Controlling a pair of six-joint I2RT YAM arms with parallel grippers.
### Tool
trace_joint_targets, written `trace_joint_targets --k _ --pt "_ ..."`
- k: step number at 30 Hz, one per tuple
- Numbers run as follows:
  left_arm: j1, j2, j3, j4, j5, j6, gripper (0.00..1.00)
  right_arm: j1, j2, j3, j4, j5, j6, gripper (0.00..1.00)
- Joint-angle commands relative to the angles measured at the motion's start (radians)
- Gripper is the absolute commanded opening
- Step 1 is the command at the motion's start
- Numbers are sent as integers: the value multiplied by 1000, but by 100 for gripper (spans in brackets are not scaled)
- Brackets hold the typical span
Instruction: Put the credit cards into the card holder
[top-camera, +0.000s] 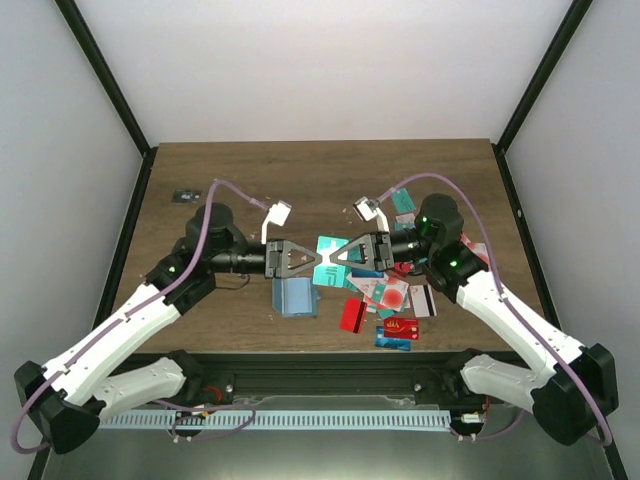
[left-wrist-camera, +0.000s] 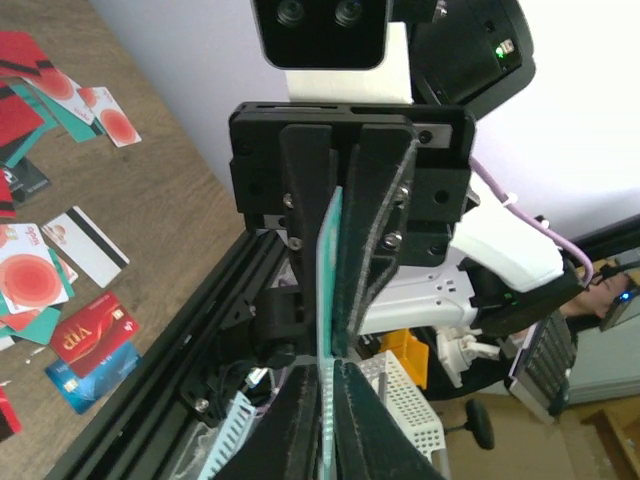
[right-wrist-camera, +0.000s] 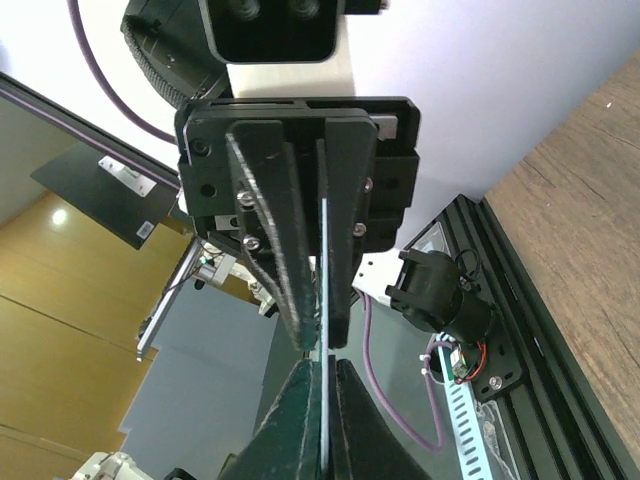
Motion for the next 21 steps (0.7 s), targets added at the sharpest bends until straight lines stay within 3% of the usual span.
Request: trace_joint_targets --k 1,3,6,7,10,13,21 --pt "-4 13 -3 -13 -2 31 4 10 6 42 29 -14 0 1" --pt "-4 16 6 -72 -46 60 4 10 9 46 -26 14 -45 9" --pt "2 15 3 -217 -132 106 4 10 26 68 -258 155 -175 40" --pt "4 11 -10 -258 -150 110 4 10 40 65 -330 210 -210 45" --pt "27 2 -72 -345 -183 154 4 10 93 19 -442 289 -249 46" --pt "58 -7 -144 -368 -201 162 4 10 115 -49 -408 295 -236 46" --pt "120 76 -268 -275 -206 153 4 42 200 -67 -370 351 -241 43"
